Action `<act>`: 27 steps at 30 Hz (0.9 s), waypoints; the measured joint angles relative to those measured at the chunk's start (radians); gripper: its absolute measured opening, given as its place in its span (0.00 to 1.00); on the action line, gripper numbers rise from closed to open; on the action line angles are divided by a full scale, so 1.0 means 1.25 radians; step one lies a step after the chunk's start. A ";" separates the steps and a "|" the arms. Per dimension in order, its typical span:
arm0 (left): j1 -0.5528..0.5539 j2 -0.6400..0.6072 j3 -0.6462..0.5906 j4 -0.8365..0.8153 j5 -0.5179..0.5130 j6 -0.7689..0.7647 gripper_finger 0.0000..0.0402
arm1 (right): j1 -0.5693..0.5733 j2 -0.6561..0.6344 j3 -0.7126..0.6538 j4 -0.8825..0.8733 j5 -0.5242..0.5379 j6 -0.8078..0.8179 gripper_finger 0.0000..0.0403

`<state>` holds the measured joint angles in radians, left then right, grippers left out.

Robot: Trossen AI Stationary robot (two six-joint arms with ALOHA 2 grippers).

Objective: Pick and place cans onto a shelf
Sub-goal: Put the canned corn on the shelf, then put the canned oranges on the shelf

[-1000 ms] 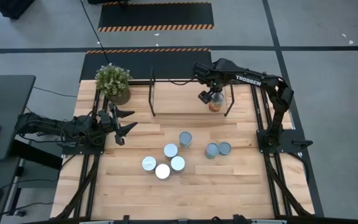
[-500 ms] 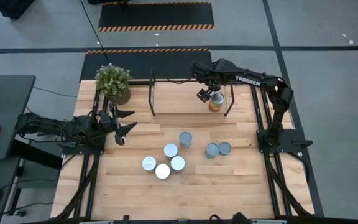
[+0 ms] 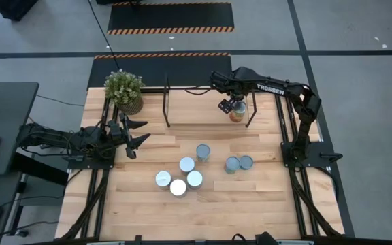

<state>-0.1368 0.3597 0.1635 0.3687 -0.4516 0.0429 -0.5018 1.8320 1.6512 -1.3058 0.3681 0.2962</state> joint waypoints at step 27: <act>0.000 0.000 0.001 -0.055 0.000 0.017 0.62 | 0.369 -0.001 0.091 0.272 -0.169 -0.199 0.93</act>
<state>-0.1365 0.3599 0.1646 0.2994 -0.4515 0.0641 -0.0406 1.8309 1.7655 -0.9658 0.1570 0.0478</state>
